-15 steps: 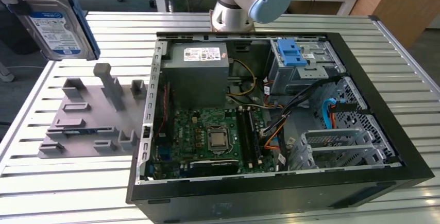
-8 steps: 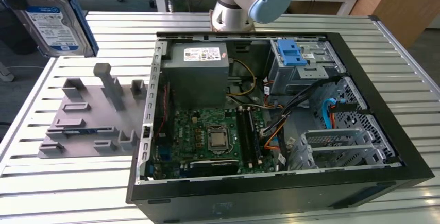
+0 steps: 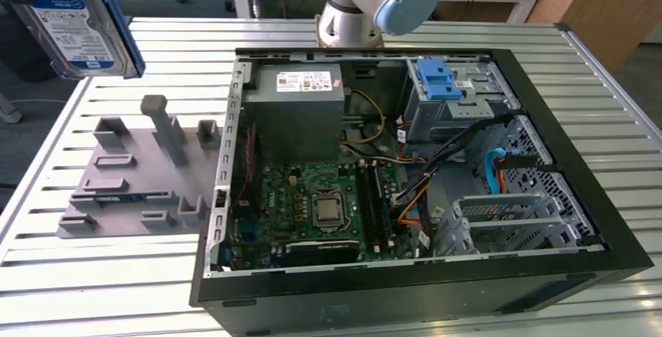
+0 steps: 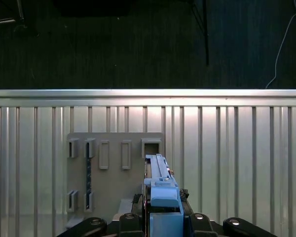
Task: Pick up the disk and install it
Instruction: 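Pick up the disk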
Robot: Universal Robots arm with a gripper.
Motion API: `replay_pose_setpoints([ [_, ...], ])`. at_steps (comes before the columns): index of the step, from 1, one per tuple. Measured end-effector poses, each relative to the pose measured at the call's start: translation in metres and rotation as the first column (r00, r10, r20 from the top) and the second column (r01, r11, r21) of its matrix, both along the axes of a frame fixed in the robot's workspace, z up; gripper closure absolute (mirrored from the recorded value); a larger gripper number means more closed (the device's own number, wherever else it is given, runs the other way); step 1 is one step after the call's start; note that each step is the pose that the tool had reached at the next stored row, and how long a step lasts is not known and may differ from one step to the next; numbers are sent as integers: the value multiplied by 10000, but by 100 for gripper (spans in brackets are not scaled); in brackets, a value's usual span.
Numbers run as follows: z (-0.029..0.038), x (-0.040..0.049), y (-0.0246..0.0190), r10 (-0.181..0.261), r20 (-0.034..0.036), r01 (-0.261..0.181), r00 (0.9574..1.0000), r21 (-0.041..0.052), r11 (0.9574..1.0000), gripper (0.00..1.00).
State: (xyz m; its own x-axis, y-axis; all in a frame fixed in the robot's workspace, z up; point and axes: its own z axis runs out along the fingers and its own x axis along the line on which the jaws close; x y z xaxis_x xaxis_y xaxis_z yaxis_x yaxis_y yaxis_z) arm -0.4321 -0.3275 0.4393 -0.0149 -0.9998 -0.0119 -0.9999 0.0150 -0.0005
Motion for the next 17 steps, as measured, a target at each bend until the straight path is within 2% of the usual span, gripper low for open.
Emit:
replay_pose_setpoints([
  [17,333,0,0,0,-1,0,10000,0,10000,64],
])
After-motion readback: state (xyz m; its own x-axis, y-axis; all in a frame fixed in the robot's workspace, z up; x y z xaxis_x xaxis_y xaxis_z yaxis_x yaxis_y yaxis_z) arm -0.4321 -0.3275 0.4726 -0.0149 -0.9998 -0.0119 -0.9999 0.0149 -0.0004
